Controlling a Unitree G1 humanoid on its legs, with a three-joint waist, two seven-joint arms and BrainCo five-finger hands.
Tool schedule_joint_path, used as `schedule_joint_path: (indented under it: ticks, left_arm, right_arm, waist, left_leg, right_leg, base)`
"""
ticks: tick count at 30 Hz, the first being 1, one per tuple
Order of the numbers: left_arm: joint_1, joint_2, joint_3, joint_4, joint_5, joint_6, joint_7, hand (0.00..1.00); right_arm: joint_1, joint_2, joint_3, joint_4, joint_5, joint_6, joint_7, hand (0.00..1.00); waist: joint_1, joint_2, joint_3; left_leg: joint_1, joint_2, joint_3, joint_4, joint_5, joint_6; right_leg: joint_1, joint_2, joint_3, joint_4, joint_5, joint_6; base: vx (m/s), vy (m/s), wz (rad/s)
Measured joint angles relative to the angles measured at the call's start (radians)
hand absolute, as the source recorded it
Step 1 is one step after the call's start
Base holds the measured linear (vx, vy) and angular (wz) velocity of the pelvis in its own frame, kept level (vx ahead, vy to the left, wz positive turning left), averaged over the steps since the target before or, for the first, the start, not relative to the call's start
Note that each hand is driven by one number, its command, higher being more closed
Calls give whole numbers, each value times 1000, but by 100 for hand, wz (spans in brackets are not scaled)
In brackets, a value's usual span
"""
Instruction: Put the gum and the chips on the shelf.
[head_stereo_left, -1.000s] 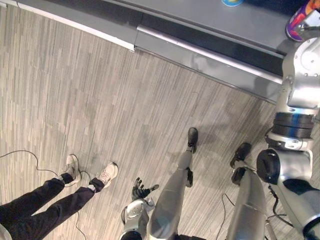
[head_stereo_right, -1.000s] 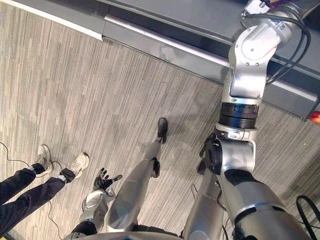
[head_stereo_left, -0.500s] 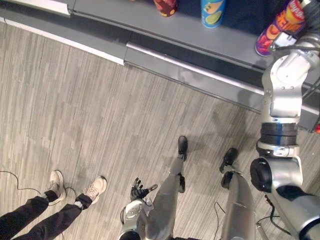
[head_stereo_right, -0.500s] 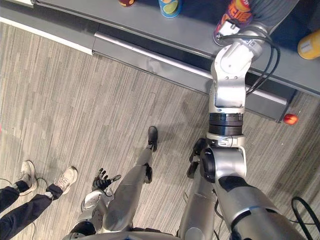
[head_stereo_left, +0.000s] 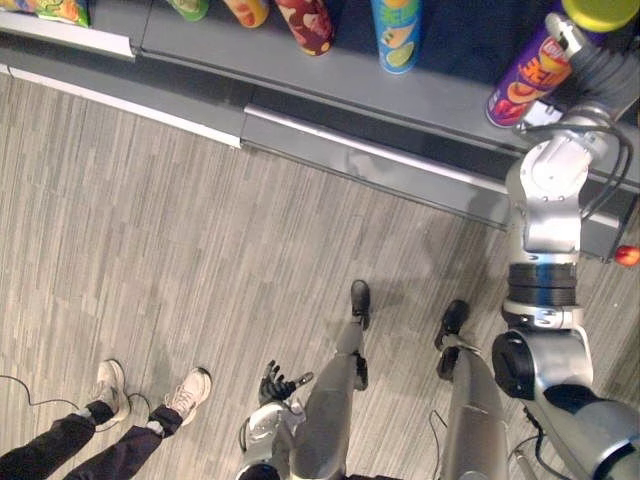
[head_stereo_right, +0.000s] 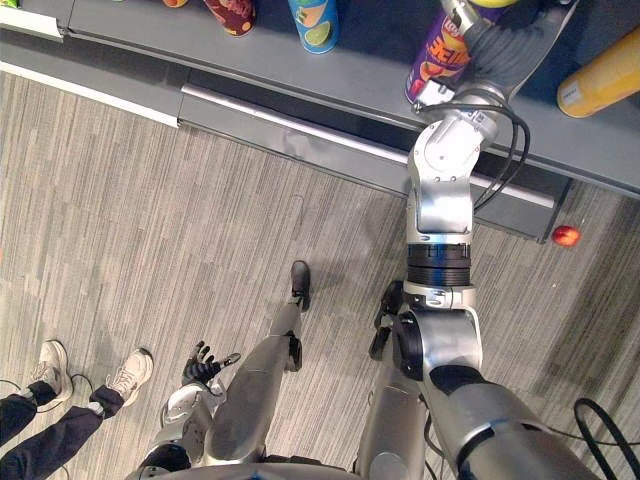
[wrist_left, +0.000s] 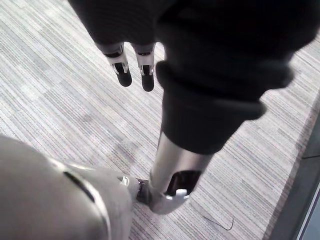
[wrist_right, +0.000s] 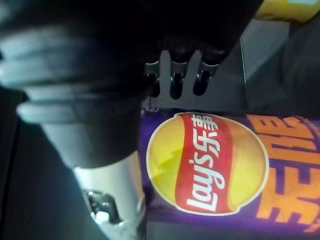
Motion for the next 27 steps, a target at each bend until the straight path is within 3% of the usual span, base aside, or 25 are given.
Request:
schedule_joint_path:
  ticks: [10, 15, 22, 27]
  left_arm:
    - [0, 0, 14, 17, 40, 8, -1, 0]
    - [2, 3, 42, 37, 53, 26, -2, 0]
    - [2, 0, 62, 41, 110, 35, 0, 0]
    - [3, 7, 76, 75, 134, 52, 2, 0]
  right_arm:
    - [72, 46, 14, 0, 1, -11, 8, 0]
    - [140, 81, 31, 0, 1, -17, 27, 0]
    - [226, 122, 32, 0, 2, -21, 52, 0]
    - [333, 149, 40, 32, 2, -23, 82, 0]
  waist:
    - [-7, -10, -6]
    - [-24, -40, -27]
    - [-26, -49, -42]
    - [-29, -70, -84]
  left_leg:
    - [55, 4, 2, 0, -6, -4]
    - [94, 6, 1, 0, -18, -4]
    - [160, 10, 0, 0, -30, -3]
    - [223, 17, -1, 0, -47, -1]
  right_leg:
    - [63, 6, -3, -18, 3, -1]
    - [106, 9, -4, -30, 3, 0]
    - [184, 16, -9, -54, 3, 1]
    - [262, 28, -14, -89, 4, 4]
  base:
    - [3, -22, -1]
    - [12, -18, -2]
    - [40, -25, -2]
    - [66, -12, -3]
